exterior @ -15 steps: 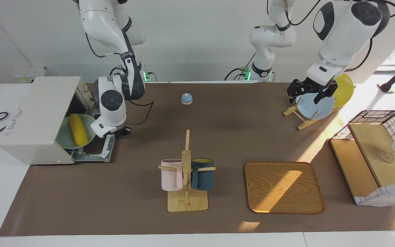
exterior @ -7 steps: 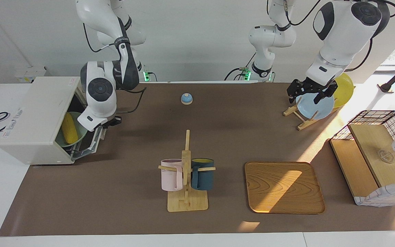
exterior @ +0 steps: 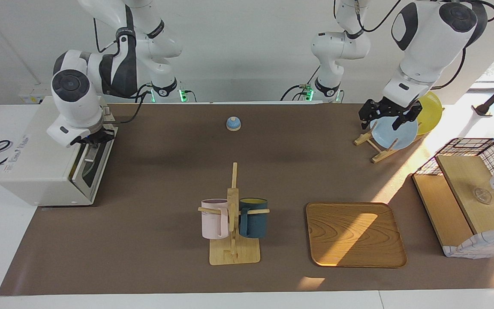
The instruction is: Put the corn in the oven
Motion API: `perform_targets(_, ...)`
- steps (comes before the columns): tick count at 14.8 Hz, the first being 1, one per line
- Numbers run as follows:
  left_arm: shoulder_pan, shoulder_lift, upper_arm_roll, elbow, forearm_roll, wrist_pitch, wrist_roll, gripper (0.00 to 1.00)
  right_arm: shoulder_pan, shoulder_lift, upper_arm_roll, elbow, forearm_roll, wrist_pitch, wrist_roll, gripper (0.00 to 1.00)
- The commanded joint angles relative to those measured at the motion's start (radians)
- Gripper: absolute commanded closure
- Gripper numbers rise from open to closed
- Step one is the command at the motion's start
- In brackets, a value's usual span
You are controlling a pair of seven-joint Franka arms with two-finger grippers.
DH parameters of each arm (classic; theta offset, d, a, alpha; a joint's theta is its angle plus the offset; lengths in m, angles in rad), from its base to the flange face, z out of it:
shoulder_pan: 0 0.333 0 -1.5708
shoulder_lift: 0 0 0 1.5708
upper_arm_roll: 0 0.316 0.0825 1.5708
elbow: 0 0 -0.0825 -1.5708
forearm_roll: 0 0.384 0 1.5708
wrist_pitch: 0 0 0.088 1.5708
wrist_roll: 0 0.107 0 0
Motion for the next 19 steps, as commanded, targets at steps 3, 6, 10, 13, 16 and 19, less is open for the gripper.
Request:
perform_targets(3,-0.004,-0.007,0.004,0.006,0.024,-0.015,0.002,0.0,-0.027,0.03,0.005,0.016,-0.019,0.0,-0.034,1.0)
perform_targets(6,-0.004,-0.007,0.004,0.006,0.024,-0.015,0.002,0.0,-0.025,0.027,0.006,0.096,0.013,-0.075,-0.028,0.88)
perform_targets(10,-0.004,-0.007,0.004,0.006,0.024,-0.015,0.002,0.0,-0.048,-0.027,0.005,0.176,0.209,-0.13,-0.032,0.47)
perform_targets(13,-0.004,-0.007,0.004,0.006,0.024,-0.015,0.002,0.0,-0.042,-0.044,0.01,0.251,0.305,-0.178,-0.025,0.0)
perform_targets(16,-0.004,-0.007,0.004,0.006,0.024,-0.015,0.002,0.0,-0.031,-0.004,0.017,0.378,0.311,-0.267,0.02,0.0)
perform_targets(19,-0.004,-0.007,0.004,0.006,0.024,-0.015,0.002,0.0,-0.03,0.011,0.019,0.401,0.351,-0.308,0.11,0.0)
